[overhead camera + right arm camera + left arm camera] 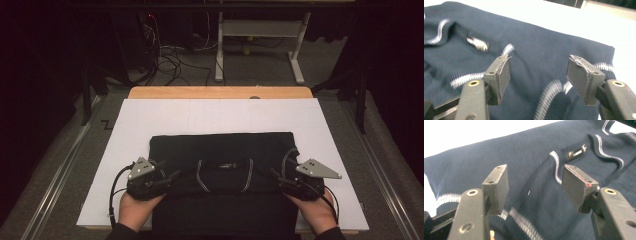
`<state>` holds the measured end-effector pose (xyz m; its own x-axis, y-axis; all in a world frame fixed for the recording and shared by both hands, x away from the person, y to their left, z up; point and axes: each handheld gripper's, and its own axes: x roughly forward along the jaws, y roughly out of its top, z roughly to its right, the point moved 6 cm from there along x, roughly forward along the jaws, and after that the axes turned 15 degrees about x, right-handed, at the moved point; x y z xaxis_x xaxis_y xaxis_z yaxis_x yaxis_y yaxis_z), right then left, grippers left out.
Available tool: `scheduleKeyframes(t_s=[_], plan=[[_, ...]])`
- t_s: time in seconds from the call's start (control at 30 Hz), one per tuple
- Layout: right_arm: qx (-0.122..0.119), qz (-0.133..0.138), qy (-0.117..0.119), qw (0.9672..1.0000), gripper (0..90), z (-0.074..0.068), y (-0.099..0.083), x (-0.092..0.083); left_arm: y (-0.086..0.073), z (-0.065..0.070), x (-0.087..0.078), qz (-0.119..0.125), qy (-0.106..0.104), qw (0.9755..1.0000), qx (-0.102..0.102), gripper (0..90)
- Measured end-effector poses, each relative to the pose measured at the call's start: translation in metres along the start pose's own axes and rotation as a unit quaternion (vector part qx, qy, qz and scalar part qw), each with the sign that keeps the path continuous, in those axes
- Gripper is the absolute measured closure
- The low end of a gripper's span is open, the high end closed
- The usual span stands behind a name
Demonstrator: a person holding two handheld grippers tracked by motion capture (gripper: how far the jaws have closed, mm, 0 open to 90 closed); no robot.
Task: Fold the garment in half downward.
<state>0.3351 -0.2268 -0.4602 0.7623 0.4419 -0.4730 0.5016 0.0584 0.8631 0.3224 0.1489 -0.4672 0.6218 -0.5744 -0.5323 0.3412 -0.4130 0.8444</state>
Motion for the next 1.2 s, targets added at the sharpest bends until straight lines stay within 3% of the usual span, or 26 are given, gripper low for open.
scheduleKeyframes(t_s=[0.1, 0.37, 0.5, 0.63, 0.77, 0.93, 1.07, 1.2], plan=[[-0.001, -0.002, 0.001, 1.0000, 30.0, -0.007, 0.013, 0.010, 0.016, 0.000, 0.013, -0.004, -0.009, 0.9999, -0.007, 33.4], [-0.003, -0.036, 0.003, 0.9994, 31.3, -0.026, 0.030, 0.048, 0.045, 0.009, 0.059, -0.039, -0.025, 0.9989, 0.007, 33.4], [0.007, -0.064, 0.002, 0.9979, 37.4, -0.031, 0.025, 0.068, 0.045, 0.018, 0.082, -0.064, -0.033, 0.9974, 0.006, 33.5], [0.016, -0.097, 0.004, 0.9951, 47.5, -0.037, 0.014, 0.083, 0.036, 0.022, 0.100, -0.103, -0.034, 0.9940, 0.010, 33.5], [0.012, -0.121, -0.006, 0.9925, 54.5, -0.041, 0.006, 0.093, 0.029, 0.023, 0.107, -0.127, -0.031, 0.9913, 0.016, 38.4], [0.006, -0.150, -0.019, 0.9885, 61.4, -0.042, -0.004, 0.101, 0.025, 0.022, 0.110, -0.142, -0.030, 0.9893, 0.013, 51.0], [-0.004, -0.139, -0.023, 0.9900, 75.4, -0.042, -0.004, 0.099, 0.025, 0.021, 0.107, -0.134, -0.027, 0.9906, 0.014, 66.8], [-0.005, -0.126, -0.011, 0.9919, 79.9, -0.042, 0.000, 0.091, 0.029, 0.021, 0.098, -0.111, -0.021, 0.9933, 0.025, 71.4]])
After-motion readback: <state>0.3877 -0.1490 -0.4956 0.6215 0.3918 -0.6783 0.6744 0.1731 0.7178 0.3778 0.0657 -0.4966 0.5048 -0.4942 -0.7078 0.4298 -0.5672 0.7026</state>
